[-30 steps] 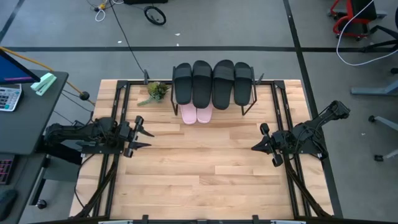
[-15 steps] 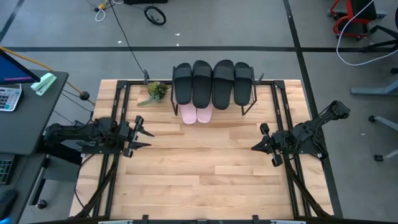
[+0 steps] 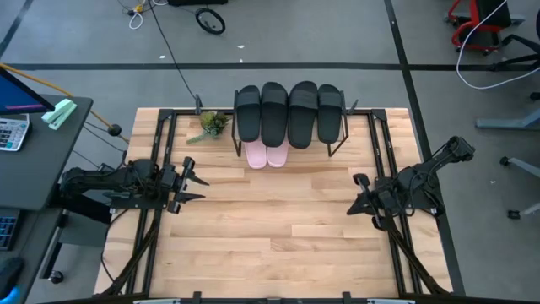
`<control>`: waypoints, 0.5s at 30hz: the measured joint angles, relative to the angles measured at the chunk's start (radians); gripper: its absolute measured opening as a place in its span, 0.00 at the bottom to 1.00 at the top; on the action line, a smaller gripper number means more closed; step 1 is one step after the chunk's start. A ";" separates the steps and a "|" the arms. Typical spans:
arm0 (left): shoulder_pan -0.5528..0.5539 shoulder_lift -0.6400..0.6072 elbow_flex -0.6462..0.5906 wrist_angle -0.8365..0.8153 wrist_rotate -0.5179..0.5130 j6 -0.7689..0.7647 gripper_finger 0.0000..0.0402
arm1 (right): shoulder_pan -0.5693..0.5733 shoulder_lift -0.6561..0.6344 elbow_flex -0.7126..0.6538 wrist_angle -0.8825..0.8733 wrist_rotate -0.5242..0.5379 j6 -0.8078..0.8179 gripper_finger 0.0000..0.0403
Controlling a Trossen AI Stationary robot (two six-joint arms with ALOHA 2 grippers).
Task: Pick and place slides into the shelf
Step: Return to Home Position
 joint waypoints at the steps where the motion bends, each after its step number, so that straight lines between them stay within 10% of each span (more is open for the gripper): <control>1: 0.000 0.000 0.000 0.000 0.000 0.000 0.47 | 0.000 0.000 0.000 -0.005 -0.013 0.018 0.03; 15: 0.000 0.000 0.000 0.000 0.000 0.000 0.47 | 0.000 0.000 0.000 0.002 -0.001 0.030 0.04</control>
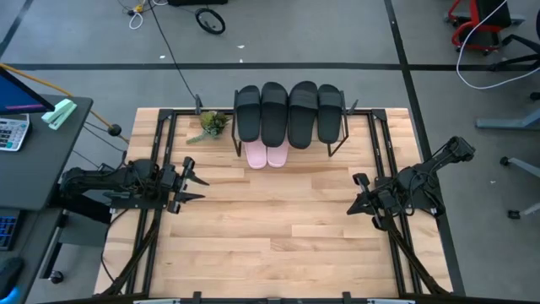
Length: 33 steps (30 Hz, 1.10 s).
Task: Pick and place slides into the shelf
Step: Return to Home Position
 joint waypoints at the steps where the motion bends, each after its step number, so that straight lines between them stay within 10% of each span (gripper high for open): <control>1: 0.000 0.000 0.000 0.000 0.000 0.000 0.47 | 0.000 0.000 0.000 0.000 0.000 0.000 0.04; 33: 0.000 0.000 0.000 -0.001 0.000 0.000 0.45 | 0.000 0.000 -0.001 -0.001 0.000 0.002 0.03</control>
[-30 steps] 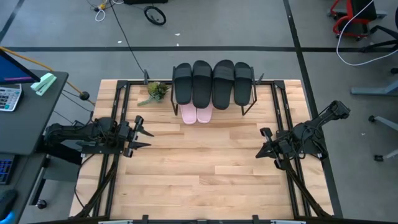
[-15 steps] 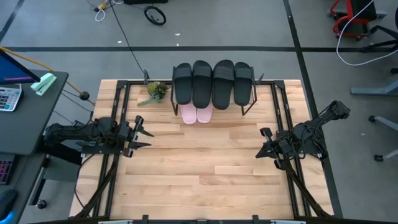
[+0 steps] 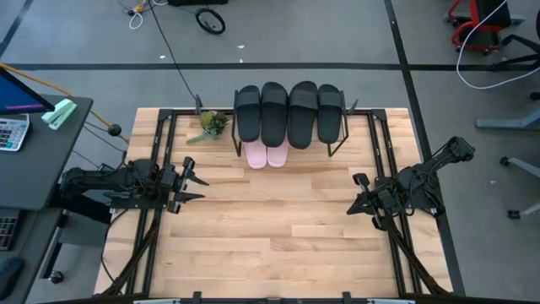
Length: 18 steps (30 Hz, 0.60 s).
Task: Pick and place slides into the shelf
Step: Return to Home Position
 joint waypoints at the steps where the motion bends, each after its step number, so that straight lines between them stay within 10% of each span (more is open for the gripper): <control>1: 0.000 0.000 0.000 0.000 0.000 0.000 0.45 | 0.000 0.000 0.000 0.000 0.000 0.000 0.03; 18: 0.000 0.000 0.000 0.000 0.000 0.000 0.45 | 0.000 0.000 0.000 0.000 0.000 0.000 0.03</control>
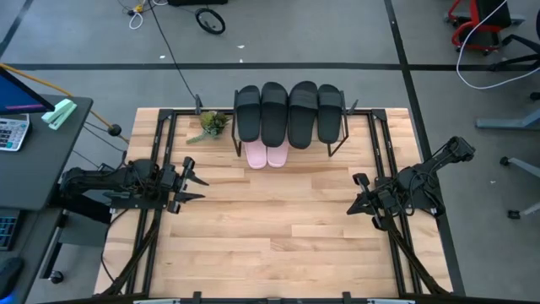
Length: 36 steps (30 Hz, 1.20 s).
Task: Pick and place slides into the shelf
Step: Return to Home Position
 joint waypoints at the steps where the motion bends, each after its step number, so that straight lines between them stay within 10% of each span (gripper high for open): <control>1: 0.000 0.000 0.000 0.000 0.000 0.000 0.45 | 0.000 0.000 0.000 0.000 0.000 0.000 0.03; 36: 0.000 0.000 0.000 0.000 0.000 0.000 0.44 | 0.000 0.000 0.000 0.000 0.000 0.000 0.03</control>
